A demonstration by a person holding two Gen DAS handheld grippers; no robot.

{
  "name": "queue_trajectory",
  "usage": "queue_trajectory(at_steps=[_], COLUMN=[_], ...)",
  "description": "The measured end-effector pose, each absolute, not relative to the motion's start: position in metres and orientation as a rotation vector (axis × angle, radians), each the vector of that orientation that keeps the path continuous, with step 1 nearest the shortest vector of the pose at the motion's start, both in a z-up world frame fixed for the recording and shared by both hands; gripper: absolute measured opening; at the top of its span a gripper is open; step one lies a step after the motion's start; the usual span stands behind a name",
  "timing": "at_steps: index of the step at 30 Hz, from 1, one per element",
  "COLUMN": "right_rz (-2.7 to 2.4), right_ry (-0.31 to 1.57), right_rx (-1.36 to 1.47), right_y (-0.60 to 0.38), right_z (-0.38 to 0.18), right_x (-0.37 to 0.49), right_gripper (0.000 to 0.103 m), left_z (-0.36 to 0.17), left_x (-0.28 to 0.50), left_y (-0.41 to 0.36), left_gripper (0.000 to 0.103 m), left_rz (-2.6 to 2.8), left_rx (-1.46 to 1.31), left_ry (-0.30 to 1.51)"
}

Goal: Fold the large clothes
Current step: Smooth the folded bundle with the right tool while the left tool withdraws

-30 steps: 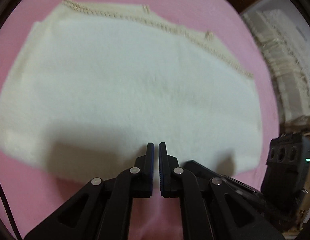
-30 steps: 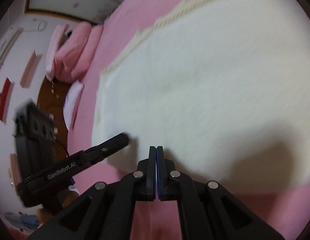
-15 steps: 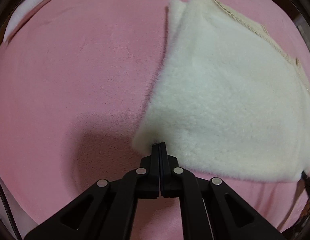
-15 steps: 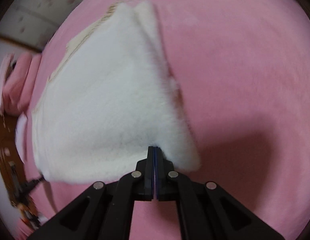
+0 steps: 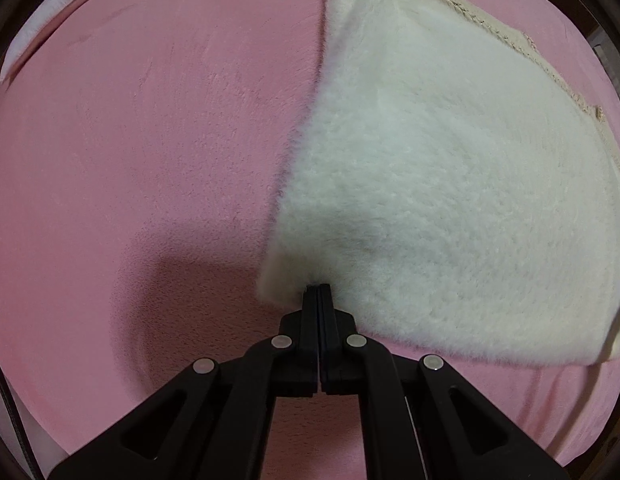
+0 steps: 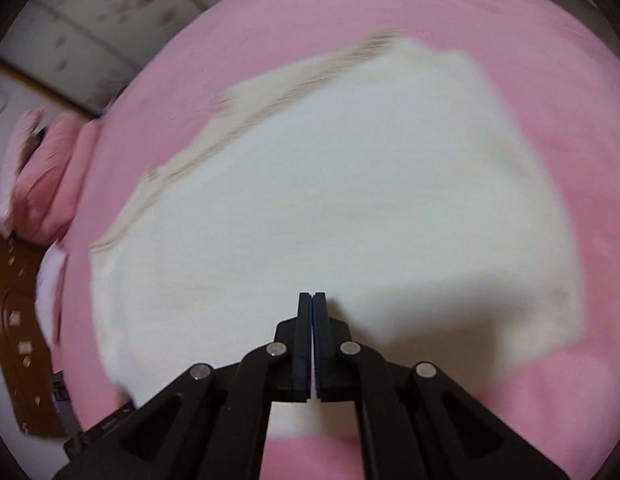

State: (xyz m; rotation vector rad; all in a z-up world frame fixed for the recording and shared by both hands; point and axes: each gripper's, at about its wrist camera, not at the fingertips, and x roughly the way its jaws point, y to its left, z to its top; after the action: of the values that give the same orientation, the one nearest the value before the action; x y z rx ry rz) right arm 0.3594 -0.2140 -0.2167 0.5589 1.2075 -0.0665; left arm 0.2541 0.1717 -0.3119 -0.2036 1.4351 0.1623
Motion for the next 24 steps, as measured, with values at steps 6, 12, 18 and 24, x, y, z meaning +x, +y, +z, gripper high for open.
queue_trajectory(at_steps=[6, 12, 18, 24], right_rz=[0.094, 0.039, -0.021, -0.015], right_ry=[1.229, 1.37, 1.448, 1.466], right_rx=[0.578, 0.421, 0.172, 0.128], right_y=[-0.135, -0.109, -0.065, -0.048], right_z=[-0.218, -0.253, -0.279, -0.287], right_x=[0.412, 0.44, 0.479, 0.497], right_gripper=[0.0, 0.0, 0.0, 0.0], left_z=[-0.315, -0.321, -0.331, -0.335], left_x=[0.253, 0.246, 0.242, 0.192], left_y=[0.172, 0.176, 0.202, 0.245], left_gripper=[0.001, 0.001, 0.001, 0.01], left_rz=[0.153, 0.143, 0.143, 0.161], left_rx=[-0.181, -0.248, -0.354, -0.687], left_ry=[1.442, 1.428, 1.443, 1.485])
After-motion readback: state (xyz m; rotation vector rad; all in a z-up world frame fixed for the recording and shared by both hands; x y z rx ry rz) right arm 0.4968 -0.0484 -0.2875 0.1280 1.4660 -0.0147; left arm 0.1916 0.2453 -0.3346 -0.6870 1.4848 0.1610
